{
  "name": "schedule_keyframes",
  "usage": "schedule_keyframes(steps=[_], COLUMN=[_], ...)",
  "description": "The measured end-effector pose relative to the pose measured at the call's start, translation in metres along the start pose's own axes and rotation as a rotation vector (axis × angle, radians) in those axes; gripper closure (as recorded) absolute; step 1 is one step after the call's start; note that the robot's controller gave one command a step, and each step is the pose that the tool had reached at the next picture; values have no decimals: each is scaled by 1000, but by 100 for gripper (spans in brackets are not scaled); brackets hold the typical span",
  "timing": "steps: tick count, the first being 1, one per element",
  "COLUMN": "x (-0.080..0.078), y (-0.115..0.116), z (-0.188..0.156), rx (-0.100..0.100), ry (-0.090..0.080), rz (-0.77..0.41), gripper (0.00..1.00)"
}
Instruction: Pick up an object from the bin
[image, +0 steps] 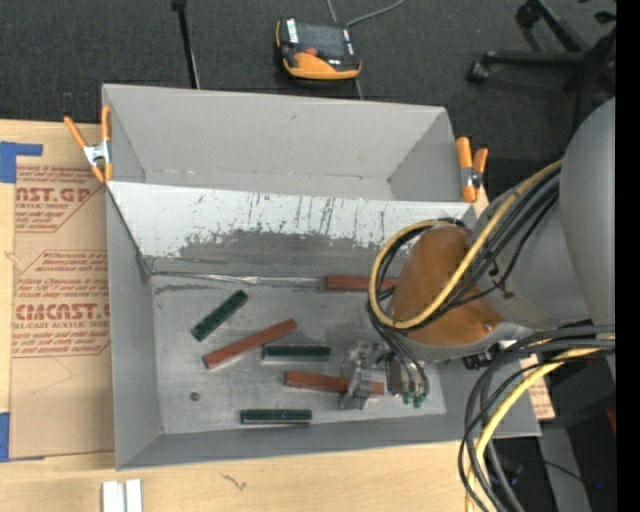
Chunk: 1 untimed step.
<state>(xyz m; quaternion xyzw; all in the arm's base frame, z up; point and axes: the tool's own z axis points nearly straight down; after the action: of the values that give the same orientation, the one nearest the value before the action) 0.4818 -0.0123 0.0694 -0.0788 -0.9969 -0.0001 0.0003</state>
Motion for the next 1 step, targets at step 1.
schedule_keyframes(steps=[1], x=[0], y=[0], z=[0], rx=[0], ry=[0], rz=[0], gripper=[100])
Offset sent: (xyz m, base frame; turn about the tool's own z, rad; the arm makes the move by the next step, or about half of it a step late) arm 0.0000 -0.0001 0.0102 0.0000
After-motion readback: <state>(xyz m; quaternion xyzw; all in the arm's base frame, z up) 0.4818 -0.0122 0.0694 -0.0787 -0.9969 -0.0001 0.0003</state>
